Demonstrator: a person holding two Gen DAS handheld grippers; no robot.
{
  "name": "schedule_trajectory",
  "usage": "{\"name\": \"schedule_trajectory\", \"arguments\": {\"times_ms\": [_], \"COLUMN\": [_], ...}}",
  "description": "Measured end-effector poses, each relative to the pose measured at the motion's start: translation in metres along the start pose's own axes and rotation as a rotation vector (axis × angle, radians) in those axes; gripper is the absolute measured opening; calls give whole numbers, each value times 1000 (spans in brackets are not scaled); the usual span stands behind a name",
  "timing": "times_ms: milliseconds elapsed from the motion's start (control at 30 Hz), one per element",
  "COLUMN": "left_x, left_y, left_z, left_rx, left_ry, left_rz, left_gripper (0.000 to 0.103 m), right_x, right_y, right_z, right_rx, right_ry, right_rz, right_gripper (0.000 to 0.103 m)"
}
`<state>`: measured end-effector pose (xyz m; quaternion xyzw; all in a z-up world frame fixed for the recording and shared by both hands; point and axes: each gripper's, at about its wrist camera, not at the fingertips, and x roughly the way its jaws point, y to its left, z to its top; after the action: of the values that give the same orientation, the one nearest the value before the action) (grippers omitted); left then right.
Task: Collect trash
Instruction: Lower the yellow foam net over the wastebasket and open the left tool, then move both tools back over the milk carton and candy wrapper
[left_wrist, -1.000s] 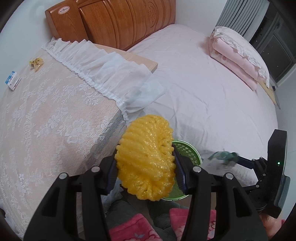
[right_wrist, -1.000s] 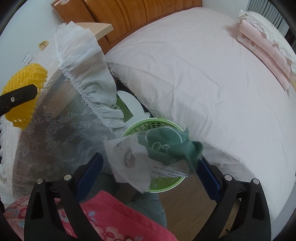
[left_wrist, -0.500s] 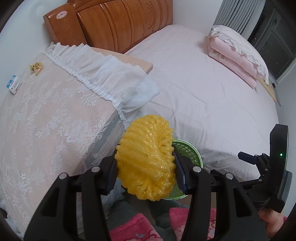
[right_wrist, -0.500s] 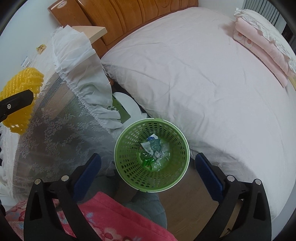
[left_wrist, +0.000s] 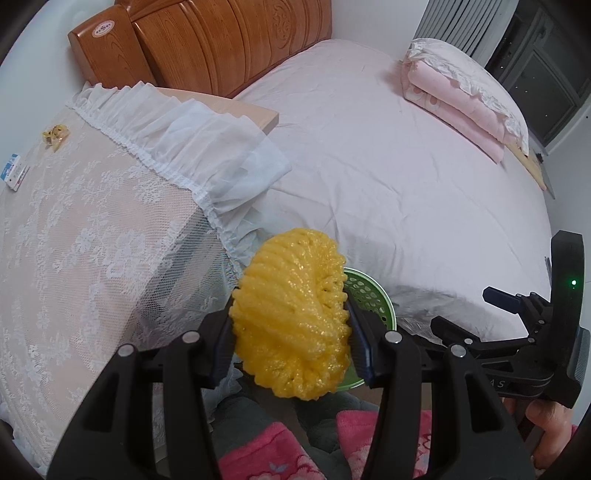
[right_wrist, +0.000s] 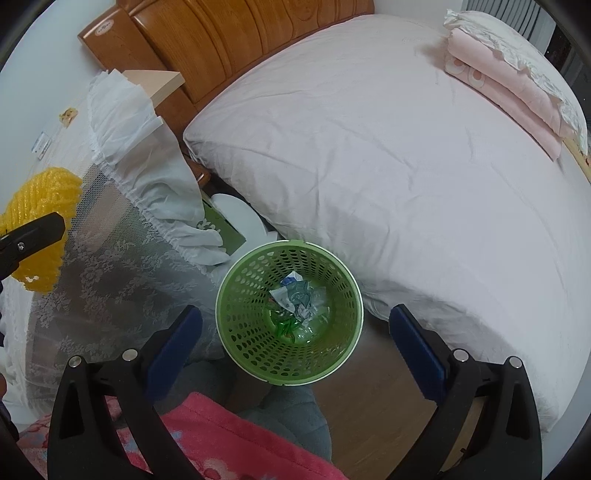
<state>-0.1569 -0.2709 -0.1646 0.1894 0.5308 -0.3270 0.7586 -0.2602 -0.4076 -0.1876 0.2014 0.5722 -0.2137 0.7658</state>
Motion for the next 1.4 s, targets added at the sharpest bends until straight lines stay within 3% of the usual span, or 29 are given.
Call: {"name": "schedule_trajectory", "arguments": {"times_ms": [267,433,533,900,1067,1233,1400], "left_x": [29,47,48,37,8,-41,-75], "left_y": [-39,-64,-72,-54,-23,39,103], "left_z": [-4,-12,-14,-8,2,18,19], "left_rx": [58,120,147,108,36,-120,-254], "left_ry": [84,166,170,133,5,-170,-251], "left_rz": [-71,-87,-72,-41,31,132,243], "left_gripper": [50,83,92,95,95,95,95], "right_x": [-1,0,2,4,-6,-33,-45], "right_y": [-35,-56,-62,-56,-38,-2,49], "right_z": [-7,-14,-16,-11,-3,18,47], "right_rx": [49,91,106,84,52,-51,-163], "right_ry": [9,16,19,12,-29,-155,-215], "right_rz": [-41,-46,-44,-28,-15,72,158], "right_gripper": [100,100,100,100,100,100,100]}}
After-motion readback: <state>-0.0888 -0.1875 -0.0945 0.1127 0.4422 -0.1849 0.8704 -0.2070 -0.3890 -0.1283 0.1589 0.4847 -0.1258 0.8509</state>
